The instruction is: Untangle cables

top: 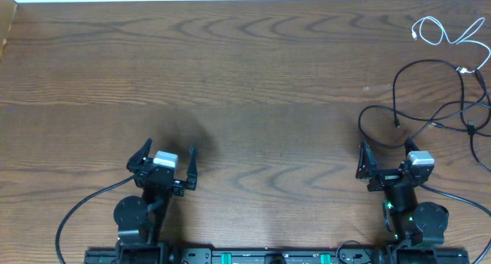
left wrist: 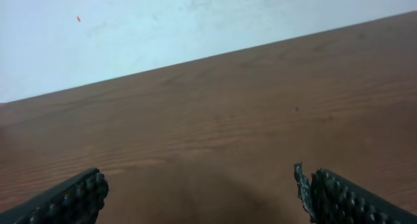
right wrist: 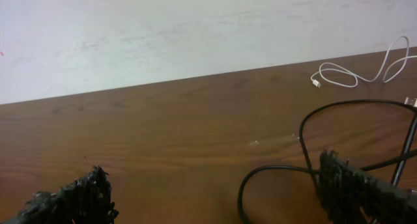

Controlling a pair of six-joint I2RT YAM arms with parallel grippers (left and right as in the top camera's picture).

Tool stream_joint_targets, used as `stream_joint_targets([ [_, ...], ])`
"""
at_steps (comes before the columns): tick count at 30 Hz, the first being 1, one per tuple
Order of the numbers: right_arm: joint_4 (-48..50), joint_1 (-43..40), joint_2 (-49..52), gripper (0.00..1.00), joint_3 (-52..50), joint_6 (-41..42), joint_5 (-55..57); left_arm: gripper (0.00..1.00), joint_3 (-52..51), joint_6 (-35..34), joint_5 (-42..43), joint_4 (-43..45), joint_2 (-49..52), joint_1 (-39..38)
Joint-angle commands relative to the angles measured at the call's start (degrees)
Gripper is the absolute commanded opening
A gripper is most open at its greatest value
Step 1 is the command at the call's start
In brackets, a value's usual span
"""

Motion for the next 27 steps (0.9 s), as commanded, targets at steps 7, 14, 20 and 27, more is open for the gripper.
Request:
stream_joint_targets([
  [7, -0.28, 0.52, -0.37, 0.99, -0.07, 0.76, 0.46, 1.00, -2.23, -1.90, -0.17, -1.03, -3.78, -0.28],
  [14, -0.26, 0.52, -0.37, 0.99, -0.07, 0.76, 0.46, 1.00, -2.23, -1.88, -0.17, -1.03, -3.74, -0.28],
  [20, -0.26, 0.52, -0.37, 0.99, -0.07, 0.76, 0.46, 1.00, -2.23, -1.88, -0.17, -1.03, -3.63, -0.28],
  [27, -0.26, 0.52, -0.37, 0.99, -0.07, 0.76, 0.46, 1.00, -2.23, -1.88, -0.17, -1.03, -3.63, -0.28],
])
